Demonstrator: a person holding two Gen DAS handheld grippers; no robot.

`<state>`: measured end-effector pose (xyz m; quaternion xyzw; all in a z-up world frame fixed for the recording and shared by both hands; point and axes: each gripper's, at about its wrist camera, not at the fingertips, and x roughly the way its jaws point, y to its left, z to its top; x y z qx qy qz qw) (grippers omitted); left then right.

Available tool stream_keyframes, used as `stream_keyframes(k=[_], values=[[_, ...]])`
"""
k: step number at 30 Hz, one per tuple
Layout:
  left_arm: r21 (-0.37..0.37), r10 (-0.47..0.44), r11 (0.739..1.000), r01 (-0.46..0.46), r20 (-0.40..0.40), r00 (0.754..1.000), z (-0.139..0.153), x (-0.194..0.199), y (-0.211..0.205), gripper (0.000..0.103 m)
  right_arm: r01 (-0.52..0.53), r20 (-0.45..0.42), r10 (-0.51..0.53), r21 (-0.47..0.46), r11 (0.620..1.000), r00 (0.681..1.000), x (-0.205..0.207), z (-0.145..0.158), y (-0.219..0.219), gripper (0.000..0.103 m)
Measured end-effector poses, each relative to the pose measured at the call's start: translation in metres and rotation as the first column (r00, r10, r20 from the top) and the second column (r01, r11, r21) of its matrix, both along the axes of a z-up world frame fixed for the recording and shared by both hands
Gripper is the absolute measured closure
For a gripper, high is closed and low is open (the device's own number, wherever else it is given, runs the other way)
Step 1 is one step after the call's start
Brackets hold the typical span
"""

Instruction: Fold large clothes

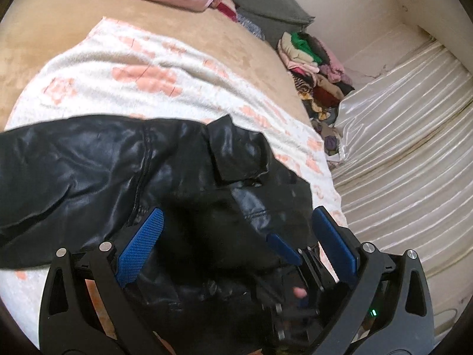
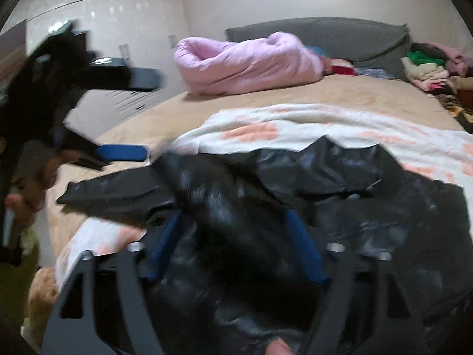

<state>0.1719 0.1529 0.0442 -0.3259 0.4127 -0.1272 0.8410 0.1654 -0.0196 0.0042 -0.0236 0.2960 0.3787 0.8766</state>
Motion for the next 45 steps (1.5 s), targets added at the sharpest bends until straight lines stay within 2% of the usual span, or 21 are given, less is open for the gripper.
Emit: stream_keyframes(k=[2,5,7,8,9,11,13,15,17,18,19,20,21,25,26,31,32,35,38,40,45], values=[[0.01,0.009,1.0,-0.009,-0.029,1.0,-0.01,0.001,0.001,0.009,-0.03,0.002,0.03,-0.014,0.999,1.0,-0.011,0.0,-0.002,0.025],[0.008,0.02,1.0,-0.019,-0.07,0.997,-0.026,0.002,0.004,0.009,-0.013,-0.013,0.013,-0.01,1.0,1.0,-0.016,0.0,-0.017,0.024],[0.021,0.033,0.999,-0.031,-0.106,0.994,-0.039,0.003,0.005,0.009,0.022,-0.045,-0.021,0.011,1.0,0.999,-0.011,0.001,-0.035,0.038],[0.02,0.035,0.999,-0.033,-0.115,0.993,-0.044,0.004,0.005,0.009,0.049,-0.06,-0.049,0.006,0.999,0.997,-0.007,-0.001,-0.043,0.055],[0.019,0.041,0.999,-0.039,-0.128,0.991,-0.05,0.006,0.005,0.009,0.077,-0.069,-0.077,-0.006,0.997,0.995,-0.003,-0.002,-0.052,0.064],[0.005,0.05,0.999,-0.05,-0.18,0.982,-0.065,0.011,0.002,0.009,0.125,-0.073,-0.126,-0.02,0.992,0.989,0.004,-0.004,-0.067,0.067],[-0.014,0.04,0.999,-0.043,-0.196,0.98,-0.075,0.015,-0.003,0.009,0.175,-0.082,-0.176,-0.02,0.984,0.981,0.01,-0.005,-0.083,0.067],[0.007,0.041,0.999,-0.04,-0.217,0.975,-0.082,0.015,-0.009,0.012,0.229,-0.094,-0.229,-0.011,0.973,0.969,0.015,-0.005,-0.1,0.066],[0.005,0.031,1.0,-0.031,-0.212,0.977,-0.088,0.017,-0.017,0.027,0.267,-0.1,-0.266,-0.005,0.964,0.959,0.02,-0.006,-0.113,0.066],[0.013,0.034,0.999,-0.032,-0.206,0.978,-0.089,0.018,-0.02,0.051,0.29,-0.102,-0.289,-0.005,0.957,0.952,0.022,-0.006,-0.121,0.066],[0.024,0.028,0.999,-0.024,-0.203,0.979,-0.089,0.019,-0.023,0.08,0.307,-0.104,-0.306,-0.005,0.952,0.946,0.024,-0.006,-0.127,0.066],[0.078,0.03,0.997,-0.013,-0.21,0.977,-0.089,0.019,-0.029,0.093,0.325,-0.11,-0.324,-0.006,0.946,0.94,0.026,-0.007,-0.134,0.066],[0.104,0.018,0.995,0.003,-0.202,0.979,-0.088,0.019,-0.034,0.099,0.34,-0.12,-0.339,-0.007,0.94,0.933,0.028,-0.007,-0.141,0.066],[0.117,-0.037,0.992,0.045,-0.067,0.997,-0.051,0.0,-0.047,0.103,0.401,-0.143,-0.397,-0.002,0.916,0.907,0.036,-0.006,-0.17,0.069],[0.118,-0.056,0.991,0.057,-0.011,0.998,-0.031,-0.007,-0.05,0.103,0.417,-0.142,-0.413,-0.001,0.909,0.899,0.038,-0.005,-0.177,0.071],[0.216,-0.097,0.975,0.058,0.178,0.979,0.035,-0.015,-0.056,0.103,0.483,-0.129,-0.475,0.034,0.875,0.87,0.05,0.008,-0.2,0.072],[0.239,-0.102,0.969,0.054,0.191,0.976,0.039,-0.013,-0.057,0.103,0.49,-0.122,-0.484,0.033,0.871,0.867,0.054,0.012,-0.2,0.072],[0.314,-0.105,0.949,0.041,0.188,0.977,0.031,0.0,-0.054,0.103,0.478,-0.1,-0.473,0.022,0.878,0.875,0.067,0.019,-0.196,0.072],[0.294,-0.095,0.954,0.055,0.125,0.988,-0.001,0.016,-0.043,0.103,0.452,-0.097,-0.452,-0.023,0.892,0.887,0.086,0.017,-0.187,0.07],[0.28,-0.078,0.959,0.05,0.088,0.993,-0.021,0.023,-0.038,0.103,0.431,-0.127,-0.434,-0.048,0.901,0.892,0.101,0.011,-0.181,0.063],[0.265,-0.05,0.963,0.043,0.018,0.999,-0.054,0.021,-0.023,0.103,0.436,-0.174,-0.457,-0.15,0.888,0.872,0.138,-0.014,-0.179,0.06]])
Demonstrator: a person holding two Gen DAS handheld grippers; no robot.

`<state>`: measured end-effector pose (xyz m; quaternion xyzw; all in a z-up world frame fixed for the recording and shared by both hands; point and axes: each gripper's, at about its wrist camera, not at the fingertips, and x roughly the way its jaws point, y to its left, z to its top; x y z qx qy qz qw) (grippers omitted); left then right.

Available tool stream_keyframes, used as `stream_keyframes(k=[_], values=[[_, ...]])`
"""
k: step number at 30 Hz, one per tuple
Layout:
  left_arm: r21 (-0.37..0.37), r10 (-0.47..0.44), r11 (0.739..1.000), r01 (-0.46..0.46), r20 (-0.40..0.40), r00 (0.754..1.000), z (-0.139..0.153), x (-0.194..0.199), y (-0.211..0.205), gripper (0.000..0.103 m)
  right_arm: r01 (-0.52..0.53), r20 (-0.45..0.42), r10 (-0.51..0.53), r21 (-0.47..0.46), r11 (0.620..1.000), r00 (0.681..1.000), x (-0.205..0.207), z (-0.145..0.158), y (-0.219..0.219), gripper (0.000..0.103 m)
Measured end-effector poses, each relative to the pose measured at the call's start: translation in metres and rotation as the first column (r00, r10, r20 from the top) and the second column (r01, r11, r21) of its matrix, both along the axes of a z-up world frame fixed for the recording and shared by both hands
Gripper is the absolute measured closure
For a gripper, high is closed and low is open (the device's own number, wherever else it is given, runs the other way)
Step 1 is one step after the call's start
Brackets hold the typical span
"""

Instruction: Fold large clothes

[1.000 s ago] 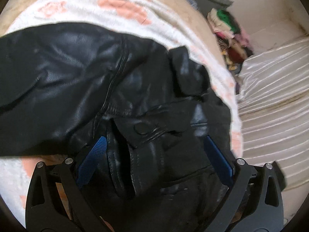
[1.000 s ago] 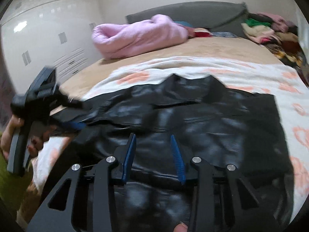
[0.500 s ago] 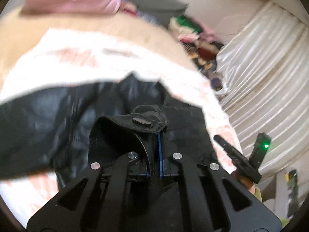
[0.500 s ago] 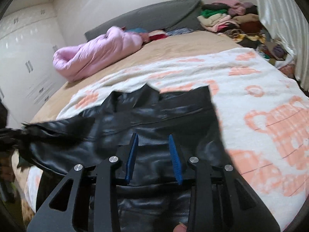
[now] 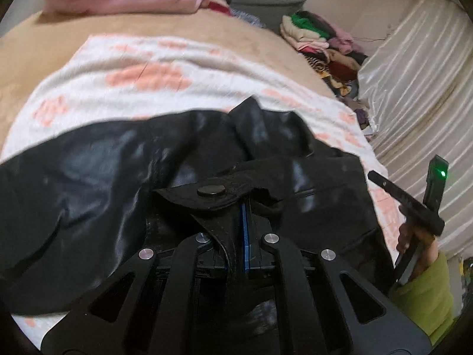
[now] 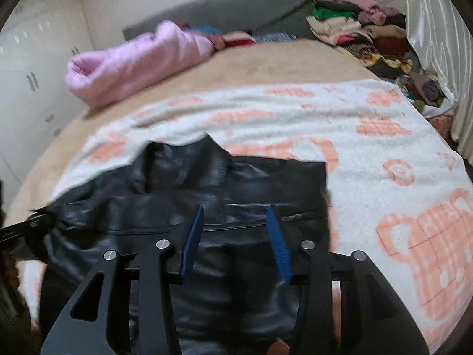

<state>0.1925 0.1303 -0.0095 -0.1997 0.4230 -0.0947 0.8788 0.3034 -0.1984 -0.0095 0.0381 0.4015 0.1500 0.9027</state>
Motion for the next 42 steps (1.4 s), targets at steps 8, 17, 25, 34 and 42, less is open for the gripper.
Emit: stream_keyframes(k=[8,17,25,34,42], values=[[-0.044,0.009,0.999,-0.013,-0.076,0.997,-0.043,0.005,0.014,0.095,0.069,-0.143,-0.077,-0.066,0.995,0.987,0.03,-0.059,-0.017,0.049],[-0.008,0.052,0.999,-0.051,0.033,0.998,-0.002,-0.02,0.025,0.066,0.014,-0.011,-0.014,0.008,1.0,1.0,-0.018,-0.015,-0.011,0.037],[0.135,0.002,0.991,-0.016,0.099,0.995,0.037,-0.042,-0.008,0.047,-0.089,0.063,0.089,0.0,0.996,0.994,-0.069,0.005,0.019,0.029],[0.253,-0.003,0.967,0.028,-0.099,0.995,-0.042,-0.029,-0.039,0.036,-0.056,-0.115,0.043,-0.111,0.992,0.992,-0.074,-0.041,0.031,0.025],[0.196,0.023,0.98,-0.012,-0.058,0.998,-0.025,-0.047,-0.02,0.026,-0.036,-0.067,0.035,-0.011,0.999,0.997,-0.085,-0.029,0.027,0.022]])
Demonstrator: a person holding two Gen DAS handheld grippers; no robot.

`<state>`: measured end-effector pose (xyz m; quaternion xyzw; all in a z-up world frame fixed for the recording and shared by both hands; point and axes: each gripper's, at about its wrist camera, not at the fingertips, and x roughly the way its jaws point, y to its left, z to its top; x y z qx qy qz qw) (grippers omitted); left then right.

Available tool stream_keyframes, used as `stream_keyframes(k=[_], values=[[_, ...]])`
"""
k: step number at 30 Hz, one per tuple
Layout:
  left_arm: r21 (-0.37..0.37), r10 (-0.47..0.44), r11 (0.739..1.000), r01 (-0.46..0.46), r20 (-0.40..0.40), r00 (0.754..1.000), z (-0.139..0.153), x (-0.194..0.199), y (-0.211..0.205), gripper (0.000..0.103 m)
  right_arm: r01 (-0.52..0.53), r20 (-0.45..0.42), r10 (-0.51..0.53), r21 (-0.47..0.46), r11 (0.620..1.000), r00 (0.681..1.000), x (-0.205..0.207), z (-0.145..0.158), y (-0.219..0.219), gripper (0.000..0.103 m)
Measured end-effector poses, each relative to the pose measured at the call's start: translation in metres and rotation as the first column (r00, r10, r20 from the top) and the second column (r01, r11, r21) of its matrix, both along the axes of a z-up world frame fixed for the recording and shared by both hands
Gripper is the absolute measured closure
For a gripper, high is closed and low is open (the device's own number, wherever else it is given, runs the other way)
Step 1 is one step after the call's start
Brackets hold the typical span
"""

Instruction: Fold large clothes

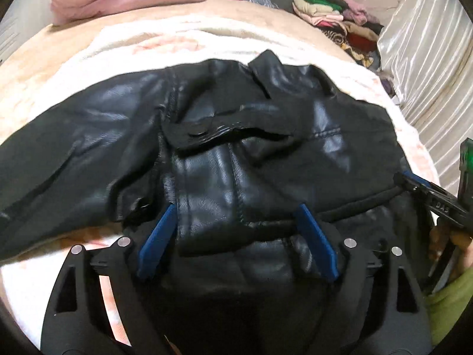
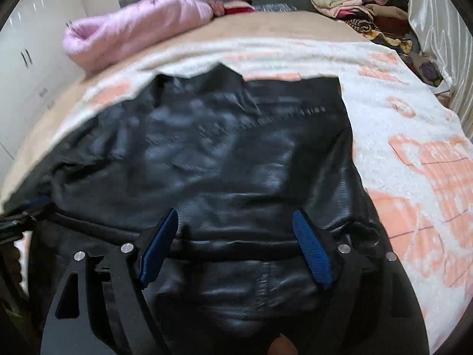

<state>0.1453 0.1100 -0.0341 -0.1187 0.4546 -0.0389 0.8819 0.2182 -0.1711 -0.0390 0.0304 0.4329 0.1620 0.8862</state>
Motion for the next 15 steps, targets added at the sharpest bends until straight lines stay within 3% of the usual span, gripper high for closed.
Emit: stream_keyframes(k=[4,15], values=[[-0.016,0.038,0.999,-0.037,0.01,0.999,0.015,-0.013,0.01,0.009,-0.042,0.051,0.041,0.019,0.999,0.998,-0.017,0.02,0.013,0.007],[-0.026,0.105,0.994,-0.105,0.01,0.994,0.03,-0.037,0.024,0.009,-0.139,0.122,0.136,0.015,0.99,0.983,-0.044,0.055,0.054,0.004]])
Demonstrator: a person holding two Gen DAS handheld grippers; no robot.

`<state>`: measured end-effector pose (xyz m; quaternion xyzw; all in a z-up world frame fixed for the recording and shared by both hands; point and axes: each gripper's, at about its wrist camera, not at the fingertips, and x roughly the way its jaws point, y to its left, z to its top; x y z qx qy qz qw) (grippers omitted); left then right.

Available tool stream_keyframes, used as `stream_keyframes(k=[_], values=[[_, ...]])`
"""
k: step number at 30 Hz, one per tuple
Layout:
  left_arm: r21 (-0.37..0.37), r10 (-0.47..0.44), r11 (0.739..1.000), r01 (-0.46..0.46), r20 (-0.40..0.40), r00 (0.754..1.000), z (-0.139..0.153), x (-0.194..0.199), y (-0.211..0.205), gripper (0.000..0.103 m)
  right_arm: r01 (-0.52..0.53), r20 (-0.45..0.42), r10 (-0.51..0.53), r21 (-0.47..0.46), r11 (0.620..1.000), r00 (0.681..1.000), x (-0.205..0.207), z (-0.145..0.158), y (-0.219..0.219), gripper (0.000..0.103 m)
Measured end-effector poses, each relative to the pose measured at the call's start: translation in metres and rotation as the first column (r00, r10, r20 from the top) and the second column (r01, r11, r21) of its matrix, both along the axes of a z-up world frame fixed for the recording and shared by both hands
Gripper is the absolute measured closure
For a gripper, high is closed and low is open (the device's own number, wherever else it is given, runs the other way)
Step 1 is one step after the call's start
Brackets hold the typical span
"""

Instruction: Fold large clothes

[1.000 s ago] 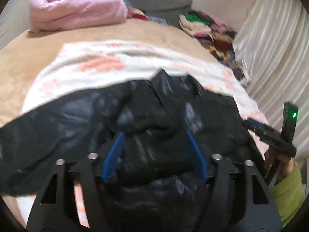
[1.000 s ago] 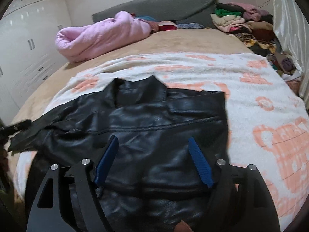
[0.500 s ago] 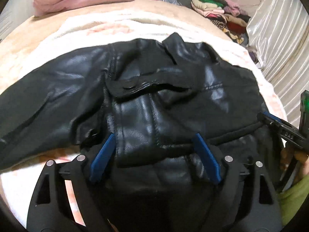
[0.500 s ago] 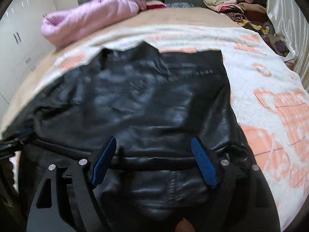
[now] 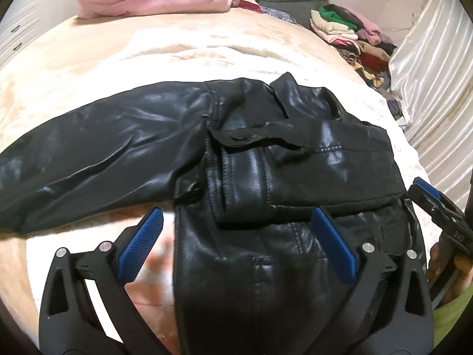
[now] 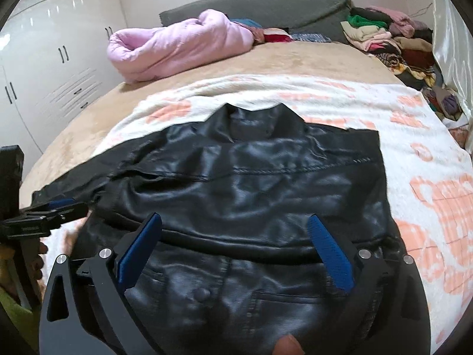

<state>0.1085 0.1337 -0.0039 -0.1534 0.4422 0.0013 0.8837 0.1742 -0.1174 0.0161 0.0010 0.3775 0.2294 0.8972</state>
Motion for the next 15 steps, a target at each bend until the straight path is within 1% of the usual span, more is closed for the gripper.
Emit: stream_keyframes(k=[9,15], values=[[-0.006,0.074,0.997,-0.073,0.024,0.997,0.012,-0.019,0.026,0.009,-0.07,0.062,0.071,-0.018,0.997,0.996,-0.013,0.027,0.044,0.004],[-0.016,0.137,0.99,-0.137,0.044,0.99,0.019,-0.033,0.051,0.009,-0.117,0.093,0.115,0.007,0.993,0.989,-0.018,0.041,0.072,0.004]])
